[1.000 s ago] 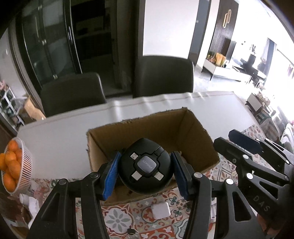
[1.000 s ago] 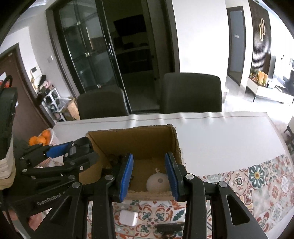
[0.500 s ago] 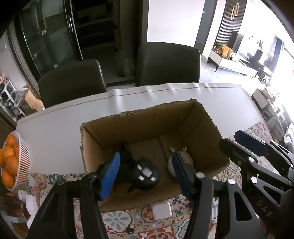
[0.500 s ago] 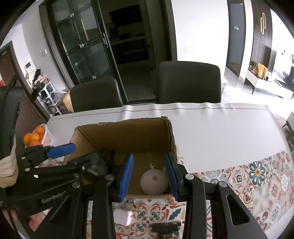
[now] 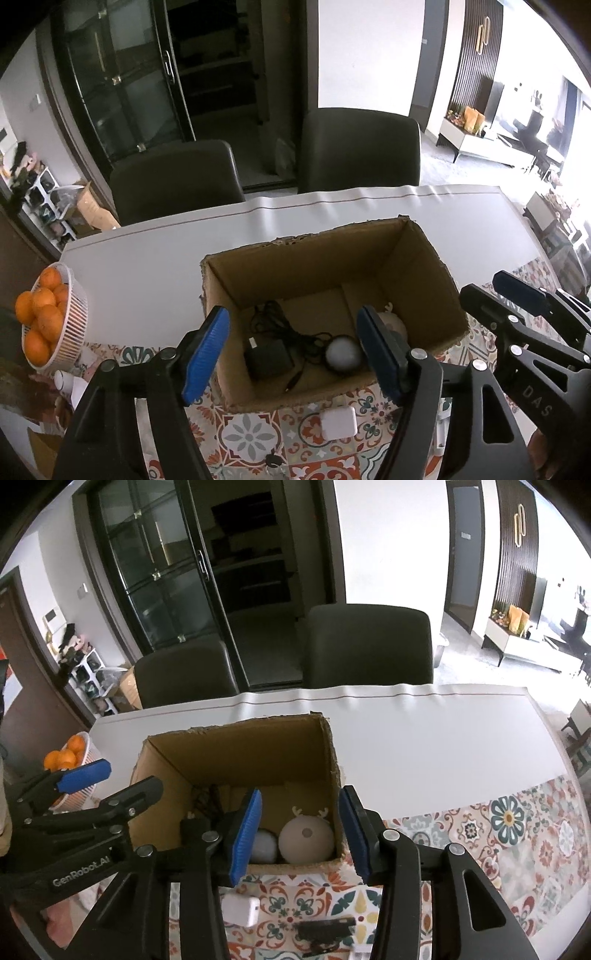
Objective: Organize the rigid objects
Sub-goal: 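Withdraw both tools from the box back over the table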
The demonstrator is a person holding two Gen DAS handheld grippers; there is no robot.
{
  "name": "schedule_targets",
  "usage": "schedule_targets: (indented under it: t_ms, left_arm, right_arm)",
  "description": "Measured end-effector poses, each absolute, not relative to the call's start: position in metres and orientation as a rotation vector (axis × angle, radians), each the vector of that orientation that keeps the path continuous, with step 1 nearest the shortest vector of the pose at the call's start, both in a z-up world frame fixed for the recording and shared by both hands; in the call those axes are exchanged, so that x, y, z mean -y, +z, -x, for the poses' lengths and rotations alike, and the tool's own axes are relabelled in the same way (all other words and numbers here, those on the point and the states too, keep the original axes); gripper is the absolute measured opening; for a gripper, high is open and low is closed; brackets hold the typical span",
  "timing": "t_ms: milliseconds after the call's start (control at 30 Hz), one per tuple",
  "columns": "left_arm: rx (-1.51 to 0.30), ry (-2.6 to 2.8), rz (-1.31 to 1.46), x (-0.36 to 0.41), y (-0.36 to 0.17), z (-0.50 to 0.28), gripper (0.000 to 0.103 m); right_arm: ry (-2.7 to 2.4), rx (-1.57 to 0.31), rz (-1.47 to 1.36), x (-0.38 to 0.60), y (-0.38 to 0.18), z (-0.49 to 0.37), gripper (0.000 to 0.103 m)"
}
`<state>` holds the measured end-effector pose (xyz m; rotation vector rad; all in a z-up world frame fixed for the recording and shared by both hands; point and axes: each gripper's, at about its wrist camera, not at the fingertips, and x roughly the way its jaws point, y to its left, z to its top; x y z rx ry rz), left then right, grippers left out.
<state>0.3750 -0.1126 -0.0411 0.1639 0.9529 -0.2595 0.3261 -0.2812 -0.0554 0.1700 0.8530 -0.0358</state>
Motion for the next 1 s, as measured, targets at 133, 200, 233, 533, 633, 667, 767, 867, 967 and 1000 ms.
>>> schedule_targets:
  t_ms: [133, 200, 233, 533, 633, 667, 767, 867, 967, 1000]
  left_arm:
    - [-0.926, -0.256, -0.161, 0.110, -0.037, -0.363, 0.078]
    - [-0.917, -0.252, -0.157, 0.110, -0.034, -0.358, 0.078]
    - [-0.909, -0.251, -0.153, 0.109, -0.033, -0.354, 0.080]
    - [-0.871, -0.244, -0.134, 0.105, -0.027, -0.325, 0.083]
    - [-0.873, -0.245, -0.125, 0.104, -0.030, -0.317, 0.083]
    - [-0.874, -0.244, -0.125, 0.103, -0.031, -0.315, 0.083]
    - [-0.881, -0.239, -0.126, 0.101, -0.038, -0.309, 0.083]
    - [-0.899, -0.241, -0.117, 0.099, -0.045, -0.303, 0.083]
    - [-0.904, -0.229, -0.121, 0.097, -0.052, -0.296, 0.083]
    - [-0.904, -0.227, -0.120, 0.097, -0.054, -0.294, 0.083]
  right_arm:
    - [-0.044, -0.834, -0.162, 0.282, -0.052, -0.316, 0.053]
    - [-0.048, -0.825, -0.156, 0.282, -0.049, -0.312, 0.058]
    - [-0.051, -0.818, -0.155, 0.282, -0.048, -0.308, 0.061]
    - [-0.061, -0.786, -0.138, 0.281, -0.041, -0.284, 0.079]
    - [-0.058, -0.789, -0.137, 0.281, -0.043, -0.277, 0.079]
    - [-0.059, -0.789, -0.135, 0.281, -0.044, -0.275, 0.079]
    - [-0.058, -0.797, -0.132, 0.280, -0.050, -0.270, 0.081]
    - [-0.058, -0.808, -0.130, 0.279, -0.056, -0.266, 0.082]
    - [-0.055, -0.822, -0.131, 0.279, -0.063, -0.262, 0.083]
    - [-0.056, -0.827, -0.130, 0.279, -0.066, -0.261, 0.084]
